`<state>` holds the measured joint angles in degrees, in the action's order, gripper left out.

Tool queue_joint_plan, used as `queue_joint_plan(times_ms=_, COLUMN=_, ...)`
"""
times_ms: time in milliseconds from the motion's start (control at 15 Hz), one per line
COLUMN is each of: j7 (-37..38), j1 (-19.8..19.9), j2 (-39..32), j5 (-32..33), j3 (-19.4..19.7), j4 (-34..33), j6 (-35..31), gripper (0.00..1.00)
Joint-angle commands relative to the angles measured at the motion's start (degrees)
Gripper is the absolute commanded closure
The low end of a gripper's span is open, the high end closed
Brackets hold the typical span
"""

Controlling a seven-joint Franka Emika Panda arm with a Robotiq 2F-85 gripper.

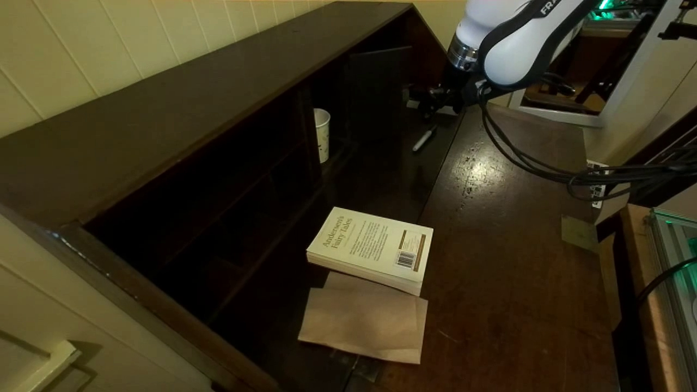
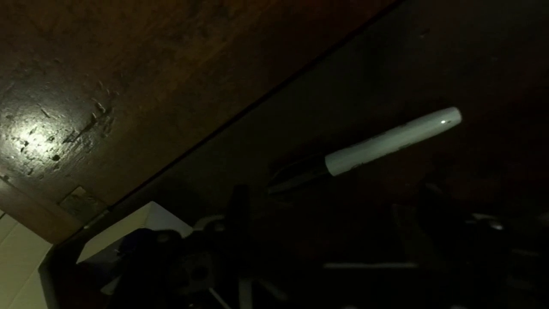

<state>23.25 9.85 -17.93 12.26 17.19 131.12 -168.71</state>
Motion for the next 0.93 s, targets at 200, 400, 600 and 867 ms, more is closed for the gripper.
queue_joint_plan(times_ms=200, j7=-0.5, j1=-2.9, j2=-6.6, j5=-3.9, j3=4.2, j4=-5.3, j6=-1.3, gripper=0.0)
queue_joint_plan(times_ms=400, j7=0.5, j1=-4.5, j2=-8.8, j5=-4.7, j3=6.2, j4=-7.0, j6=-1.6, gripper=0.0)
queue_joint_plan(times_ms=600, j7=1.2, j1=-5.6, j2=-10.6, j5=-6.5, j3=7.0, j4=-8.3, j6=-1.3, gripper=0.0)
queue_joint_plan(times_ms=867, j7=2.9, j1=-7.5, j2=-12.5, j5=-8.4, j3=8.3, j4=-9.8, j6=-1.0, gripper=0.0)
